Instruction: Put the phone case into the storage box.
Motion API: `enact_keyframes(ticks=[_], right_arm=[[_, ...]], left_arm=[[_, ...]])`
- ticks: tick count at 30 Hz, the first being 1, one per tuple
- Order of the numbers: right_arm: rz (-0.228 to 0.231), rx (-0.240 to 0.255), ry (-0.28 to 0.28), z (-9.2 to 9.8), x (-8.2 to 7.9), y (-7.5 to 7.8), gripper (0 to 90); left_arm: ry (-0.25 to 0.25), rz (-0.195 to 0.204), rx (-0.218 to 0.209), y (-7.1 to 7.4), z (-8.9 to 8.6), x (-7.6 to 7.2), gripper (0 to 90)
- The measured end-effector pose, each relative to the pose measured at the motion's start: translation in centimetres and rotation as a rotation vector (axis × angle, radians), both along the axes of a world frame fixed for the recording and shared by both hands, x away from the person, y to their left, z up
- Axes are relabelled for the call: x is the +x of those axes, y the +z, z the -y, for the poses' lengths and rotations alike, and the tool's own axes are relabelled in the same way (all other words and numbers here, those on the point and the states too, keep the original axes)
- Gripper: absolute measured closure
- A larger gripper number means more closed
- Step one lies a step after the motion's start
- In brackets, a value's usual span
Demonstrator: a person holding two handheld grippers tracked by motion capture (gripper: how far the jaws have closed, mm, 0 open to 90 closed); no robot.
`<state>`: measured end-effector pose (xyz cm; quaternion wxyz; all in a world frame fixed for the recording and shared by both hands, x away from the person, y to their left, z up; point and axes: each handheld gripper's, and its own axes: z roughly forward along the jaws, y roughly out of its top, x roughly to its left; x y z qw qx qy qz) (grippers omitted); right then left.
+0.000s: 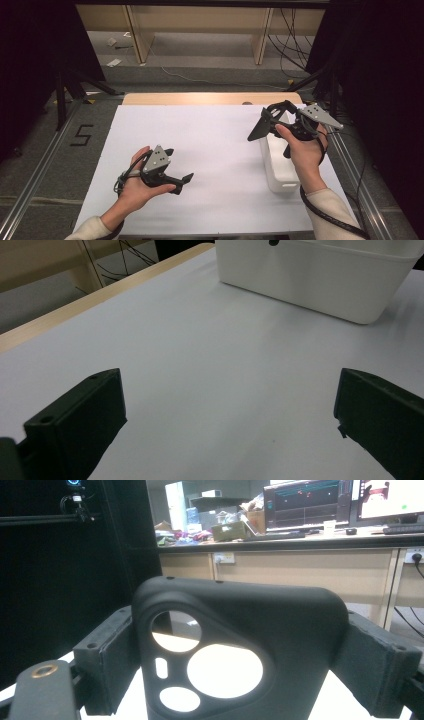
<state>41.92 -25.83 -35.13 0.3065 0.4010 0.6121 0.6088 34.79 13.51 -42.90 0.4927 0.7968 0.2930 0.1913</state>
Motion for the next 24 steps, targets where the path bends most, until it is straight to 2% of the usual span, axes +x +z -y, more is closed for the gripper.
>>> enact_keyframes(ticks=[24], right_arm=[[0.011,0.017,-0.02,0.68,-0.05,0.45,14.9]], left_arm=[[0.002,0.001,-0.001,0.0,-0.01,0.0,0.0]])
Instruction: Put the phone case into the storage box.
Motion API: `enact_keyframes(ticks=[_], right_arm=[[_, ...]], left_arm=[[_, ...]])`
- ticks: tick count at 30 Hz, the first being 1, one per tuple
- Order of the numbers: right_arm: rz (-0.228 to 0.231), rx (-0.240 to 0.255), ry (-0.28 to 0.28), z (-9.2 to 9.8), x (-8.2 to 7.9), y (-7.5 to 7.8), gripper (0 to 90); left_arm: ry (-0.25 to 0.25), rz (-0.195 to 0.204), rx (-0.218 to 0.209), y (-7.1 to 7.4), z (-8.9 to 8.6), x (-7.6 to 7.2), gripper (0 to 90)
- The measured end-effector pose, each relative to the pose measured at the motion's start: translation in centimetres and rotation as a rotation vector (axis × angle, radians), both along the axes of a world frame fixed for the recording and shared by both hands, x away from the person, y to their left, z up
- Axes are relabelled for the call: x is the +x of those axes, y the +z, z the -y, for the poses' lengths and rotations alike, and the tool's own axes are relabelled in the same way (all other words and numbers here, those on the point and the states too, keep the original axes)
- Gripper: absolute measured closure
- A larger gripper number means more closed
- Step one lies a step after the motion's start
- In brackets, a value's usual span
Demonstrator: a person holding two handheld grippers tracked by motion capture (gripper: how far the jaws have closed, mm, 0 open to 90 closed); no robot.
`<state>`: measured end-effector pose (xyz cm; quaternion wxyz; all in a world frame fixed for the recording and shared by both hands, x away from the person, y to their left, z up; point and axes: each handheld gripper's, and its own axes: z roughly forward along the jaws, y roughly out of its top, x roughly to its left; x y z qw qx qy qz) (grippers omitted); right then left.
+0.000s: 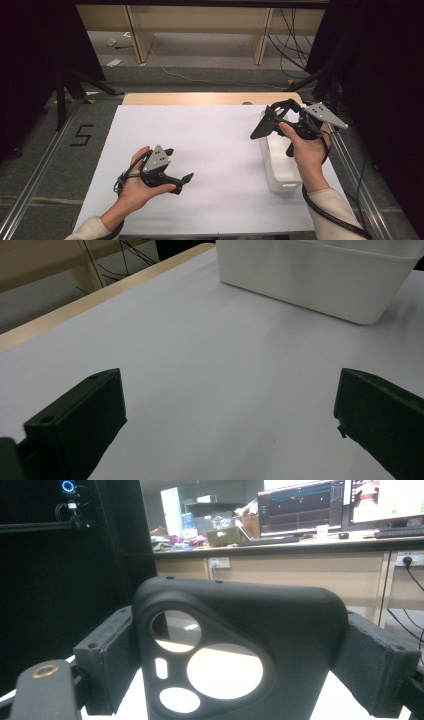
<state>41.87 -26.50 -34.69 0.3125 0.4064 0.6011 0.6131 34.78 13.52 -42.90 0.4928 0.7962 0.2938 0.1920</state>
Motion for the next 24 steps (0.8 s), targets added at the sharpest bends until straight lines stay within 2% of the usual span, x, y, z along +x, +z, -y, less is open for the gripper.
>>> enact_keyframes(ticks=[24], right_arm=[[0.005,0.004,-0.023,0.67,-0.01,0.28,14.9]], left_arm=[[0.002,0.0,-0.002,0.03,-0.01,-0.01,0.0]])
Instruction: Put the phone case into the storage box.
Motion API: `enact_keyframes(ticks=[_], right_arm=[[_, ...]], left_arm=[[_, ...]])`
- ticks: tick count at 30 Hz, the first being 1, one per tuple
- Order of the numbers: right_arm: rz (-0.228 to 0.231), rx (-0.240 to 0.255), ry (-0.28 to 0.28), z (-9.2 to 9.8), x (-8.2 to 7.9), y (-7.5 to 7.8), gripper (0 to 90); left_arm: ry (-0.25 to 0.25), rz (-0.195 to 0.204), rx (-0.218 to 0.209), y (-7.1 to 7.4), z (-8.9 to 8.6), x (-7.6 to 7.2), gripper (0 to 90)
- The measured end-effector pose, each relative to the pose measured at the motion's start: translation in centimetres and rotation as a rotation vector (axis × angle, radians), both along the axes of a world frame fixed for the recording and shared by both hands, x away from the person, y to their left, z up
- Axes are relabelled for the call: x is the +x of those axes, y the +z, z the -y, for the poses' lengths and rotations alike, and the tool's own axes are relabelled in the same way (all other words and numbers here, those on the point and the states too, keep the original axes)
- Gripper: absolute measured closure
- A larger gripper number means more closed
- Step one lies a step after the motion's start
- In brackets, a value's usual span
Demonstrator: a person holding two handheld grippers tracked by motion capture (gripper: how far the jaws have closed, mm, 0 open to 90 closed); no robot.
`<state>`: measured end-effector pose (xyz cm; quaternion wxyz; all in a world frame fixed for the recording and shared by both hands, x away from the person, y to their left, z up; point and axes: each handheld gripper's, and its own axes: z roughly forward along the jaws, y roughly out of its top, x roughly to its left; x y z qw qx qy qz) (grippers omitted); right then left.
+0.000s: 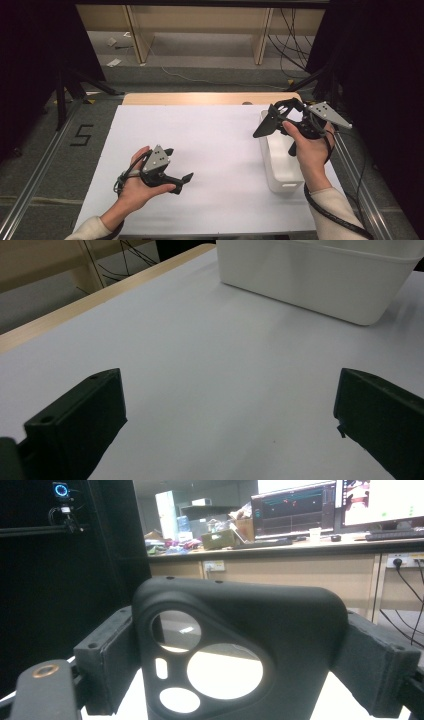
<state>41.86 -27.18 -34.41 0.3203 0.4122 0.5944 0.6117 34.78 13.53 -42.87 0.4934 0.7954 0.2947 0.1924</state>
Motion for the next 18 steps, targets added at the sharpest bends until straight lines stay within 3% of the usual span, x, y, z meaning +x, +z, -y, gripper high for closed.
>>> enact_keyframes(ticks=[18], right_arm=[[0.001,0.011,-0.018,0.54,0.02,0.13,14.9]], left_arm=[[0.001,0.001,0.001,0.04,-0.01,0.0,0.0]])
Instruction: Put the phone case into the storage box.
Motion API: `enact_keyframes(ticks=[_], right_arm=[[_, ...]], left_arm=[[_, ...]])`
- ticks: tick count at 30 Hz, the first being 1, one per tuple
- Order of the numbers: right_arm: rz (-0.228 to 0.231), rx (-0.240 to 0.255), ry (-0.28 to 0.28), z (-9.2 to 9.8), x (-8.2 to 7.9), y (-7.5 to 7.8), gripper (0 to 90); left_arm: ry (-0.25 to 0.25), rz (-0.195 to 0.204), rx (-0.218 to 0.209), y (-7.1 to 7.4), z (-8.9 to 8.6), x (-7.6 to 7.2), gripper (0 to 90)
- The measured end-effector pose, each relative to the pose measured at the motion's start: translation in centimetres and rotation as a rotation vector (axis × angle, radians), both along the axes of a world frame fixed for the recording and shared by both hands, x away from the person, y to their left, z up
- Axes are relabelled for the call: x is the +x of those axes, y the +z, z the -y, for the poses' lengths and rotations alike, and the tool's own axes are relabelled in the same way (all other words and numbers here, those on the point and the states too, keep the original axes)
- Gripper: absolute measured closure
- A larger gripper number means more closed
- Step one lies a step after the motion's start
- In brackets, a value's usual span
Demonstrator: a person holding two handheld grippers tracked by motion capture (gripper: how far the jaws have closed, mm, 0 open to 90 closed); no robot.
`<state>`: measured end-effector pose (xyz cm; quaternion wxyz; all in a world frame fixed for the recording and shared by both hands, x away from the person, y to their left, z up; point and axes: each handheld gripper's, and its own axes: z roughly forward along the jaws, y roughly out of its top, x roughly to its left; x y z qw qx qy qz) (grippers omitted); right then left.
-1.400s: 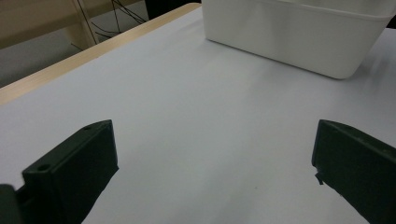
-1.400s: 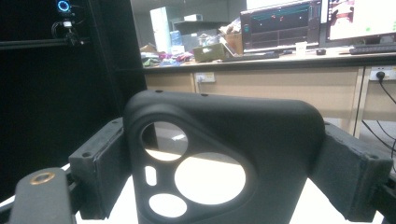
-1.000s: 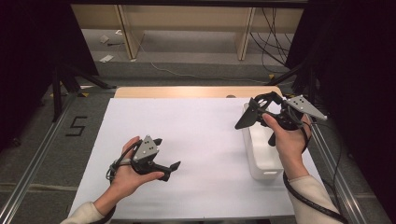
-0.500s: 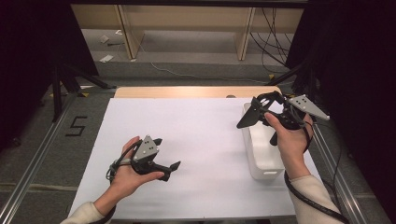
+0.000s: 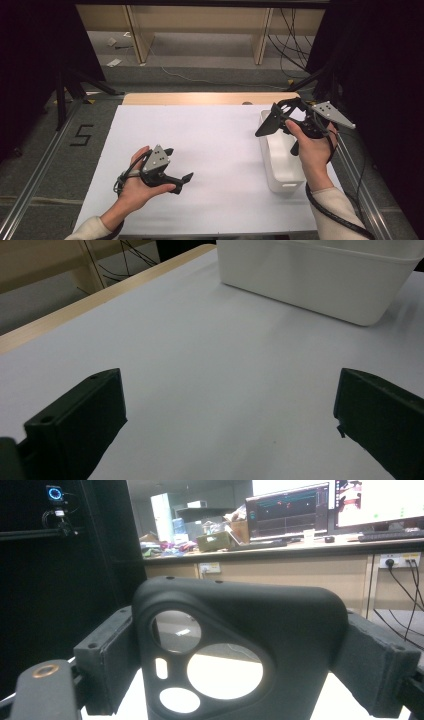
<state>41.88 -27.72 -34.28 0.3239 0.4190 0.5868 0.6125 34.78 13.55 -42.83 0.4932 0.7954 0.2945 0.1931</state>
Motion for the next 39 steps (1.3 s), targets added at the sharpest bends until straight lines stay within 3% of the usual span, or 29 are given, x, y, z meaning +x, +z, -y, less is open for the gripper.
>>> enact_keyframes(ticks=[39], right_arm=[[-0.002,-0.002,-0.054,1.5,0.4,-0.1,14.9]], left_arm=[[0.0,-0.003,-0.006,0.0,-0.1,0.1,0.0]])
